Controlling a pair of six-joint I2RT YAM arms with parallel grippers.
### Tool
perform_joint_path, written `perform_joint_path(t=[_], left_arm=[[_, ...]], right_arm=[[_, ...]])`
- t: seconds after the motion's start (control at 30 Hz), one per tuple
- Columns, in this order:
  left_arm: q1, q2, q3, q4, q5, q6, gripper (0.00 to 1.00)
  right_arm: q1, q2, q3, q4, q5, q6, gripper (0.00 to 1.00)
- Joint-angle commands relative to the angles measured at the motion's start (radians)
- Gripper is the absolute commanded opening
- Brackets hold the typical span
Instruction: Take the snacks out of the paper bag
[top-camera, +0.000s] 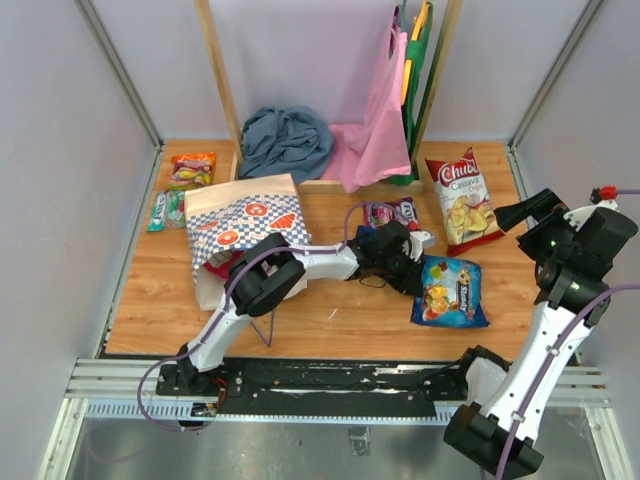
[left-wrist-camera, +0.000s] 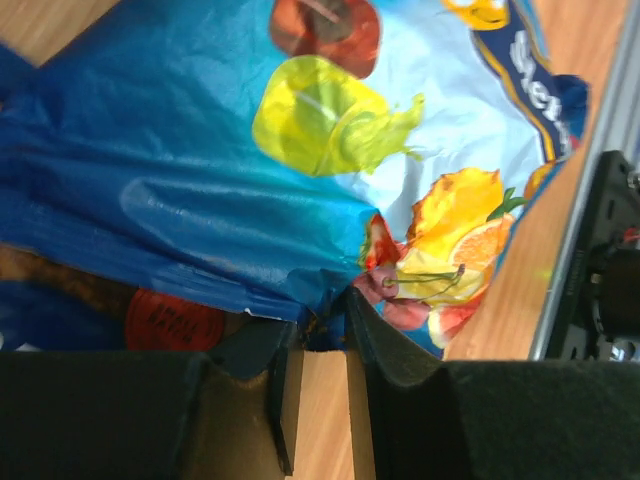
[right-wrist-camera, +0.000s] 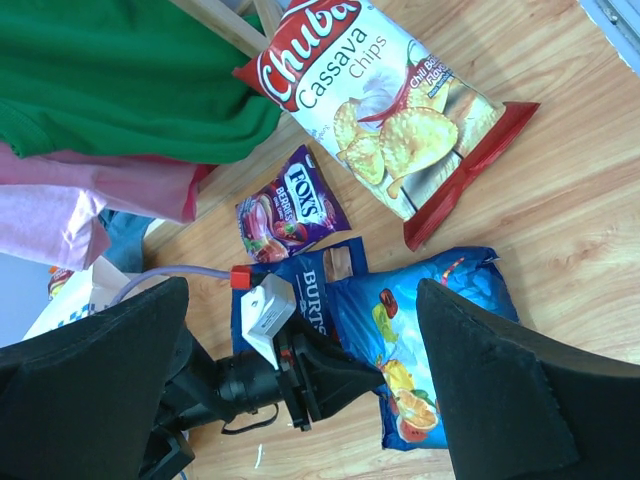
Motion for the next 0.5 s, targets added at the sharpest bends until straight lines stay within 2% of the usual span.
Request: perform_joint_path(t=[0.0,0.1,0.23,0.47], left_arm=[[-0.005,-0.051,0.06,-0.126,-0.122,0.011,0.23],[-0.017,0.008,0.135,-0.126,-0.112,-0.037,0.19],[-0.056,0.062,0.22,-0.112,-0.136,-0.079,0.19],[-0.075,0.1,0.265,-0.049,-0.115,-0.166,0.21]], right_arm=[[-0.015,-0.024,-0.013,0.031,-0.035,0.015,0.98],[-0.015,-0.025,-0.004,0.024,-0.036,0.011,0.98],[-0.015,-0.028,0.016,-0.002,-0.022,-0.009,0.98],[-0.016,-0.036,0.006,0.013,-0.031,0.007,0.98]])
